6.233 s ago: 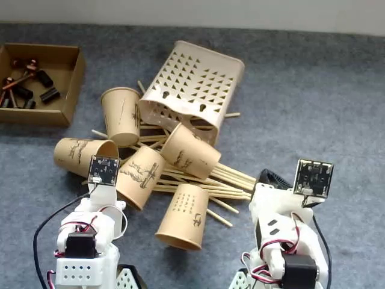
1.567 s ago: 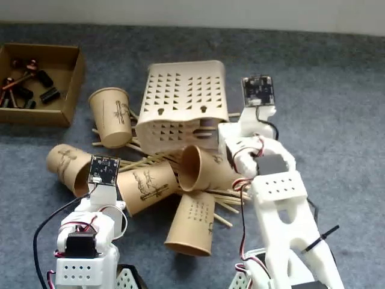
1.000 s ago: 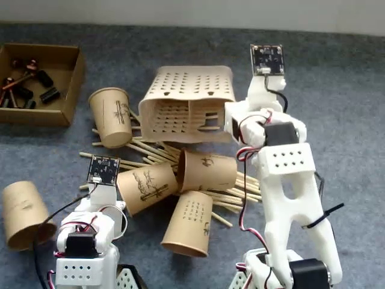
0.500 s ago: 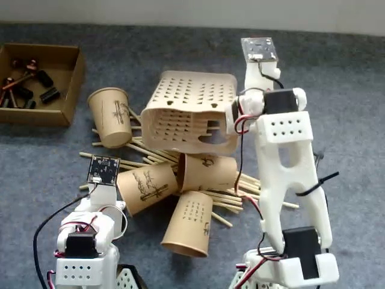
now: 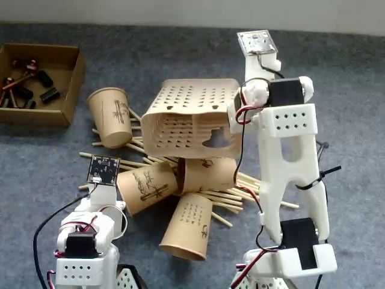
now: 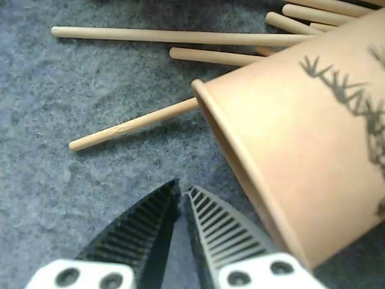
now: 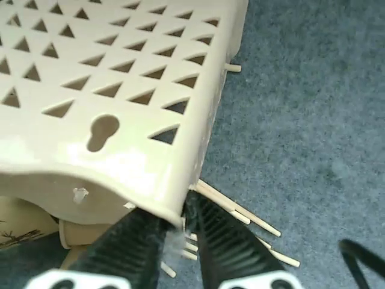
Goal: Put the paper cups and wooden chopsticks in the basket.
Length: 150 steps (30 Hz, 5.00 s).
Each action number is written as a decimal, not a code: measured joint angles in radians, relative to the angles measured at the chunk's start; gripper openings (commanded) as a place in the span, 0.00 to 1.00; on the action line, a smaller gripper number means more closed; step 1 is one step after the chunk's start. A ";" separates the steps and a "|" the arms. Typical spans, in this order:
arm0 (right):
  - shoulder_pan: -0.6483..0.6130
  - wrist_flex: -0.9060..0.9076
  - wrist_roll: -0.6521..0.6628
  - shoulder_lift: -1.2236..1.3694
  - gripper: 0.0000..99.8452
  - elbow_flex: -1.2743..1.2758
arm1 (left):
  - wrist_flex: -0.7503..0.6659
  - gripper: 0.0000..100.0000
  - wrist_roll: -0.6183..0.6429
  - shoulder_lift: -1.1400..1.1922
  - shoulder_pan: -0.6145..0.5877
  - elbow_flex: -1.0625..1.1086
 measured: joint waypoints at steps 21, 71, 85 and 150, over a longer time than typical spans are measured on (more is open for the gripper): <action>0.054 0.038 -0.089 0.379 0.06 -0.535 | 0.000 0.01 0.000 0.000 0.000 0.000; -0.014 -0.295 -0.089 0.503 0.03 -0.500 | 0.000 0.01 0.000 0.000 0.000 0.000; -0.015 -0.333 0.057 0.503 0.01 -0.503 | 0.000 0.01 0.000 0.000 0.000 0.000; -0.049 -0.054 -0.107 0.299 0.16 -0.307 | 0.000 0.01 0.000 0.000 0.000 0.000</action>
